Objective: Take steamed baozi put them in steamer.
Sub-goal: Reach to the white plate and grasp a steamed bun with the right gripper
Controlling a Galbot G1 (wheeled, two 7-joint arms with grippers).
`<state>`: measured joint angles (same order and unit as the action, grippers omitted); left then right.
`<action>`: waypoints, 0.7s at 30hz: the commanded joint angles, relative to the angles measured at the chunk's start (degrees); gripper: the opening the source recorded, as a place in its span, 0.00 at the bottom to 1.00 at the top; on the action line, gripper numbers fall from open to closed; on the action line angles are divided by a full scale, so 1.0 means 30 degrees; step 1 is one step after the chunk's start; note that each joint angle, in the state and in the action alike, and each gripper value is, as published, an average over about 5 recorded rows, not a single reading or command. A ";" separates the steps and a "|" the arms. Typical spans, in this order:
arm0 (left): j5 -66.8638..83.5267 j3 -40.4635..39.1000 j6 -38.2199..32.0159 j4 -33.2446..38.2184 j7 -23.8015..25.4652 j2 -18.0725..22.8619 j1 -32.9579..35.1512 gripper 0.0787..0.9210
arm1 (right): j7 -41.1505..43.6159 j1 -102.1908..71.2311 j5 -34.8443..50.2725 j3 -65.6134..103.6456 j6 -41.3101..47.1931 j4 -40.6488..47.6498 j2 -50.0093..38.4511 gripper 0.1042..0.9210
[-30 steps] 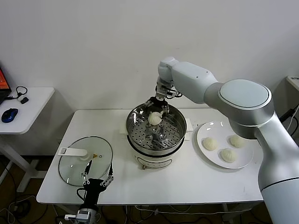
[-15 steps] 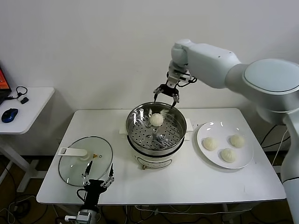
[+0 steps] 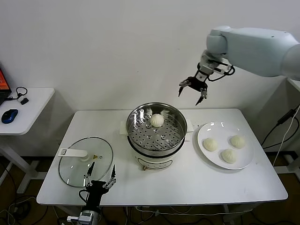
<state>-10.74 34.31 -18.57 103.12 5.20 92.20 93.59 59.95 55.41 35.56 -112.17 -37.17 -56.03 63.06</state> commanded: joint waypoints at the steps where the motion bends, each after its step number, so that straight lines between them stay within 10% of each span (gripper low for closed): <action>1: -0.0005 0.0034 -0.0001 -0.0056 0.0002 0.0263 0.0011 0.88 | -0.1048 0.0495 0.1998 -0.1840 1.4867 -0.3524 -0.3551 0.88; 21: -0.0281 0.0376 -0.0022 -0.0435 -0.0029 0.0289 0.0051 0.88 | -0.1120 -0.6568 0.0183 0.3295 1.6393 -0.1171 -0.4681 0.88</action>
<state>-11.31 35.32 -18.64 101.88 5.14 92.20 93.64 55.71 45.20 39.08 -108.71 5.36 -62.25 50.88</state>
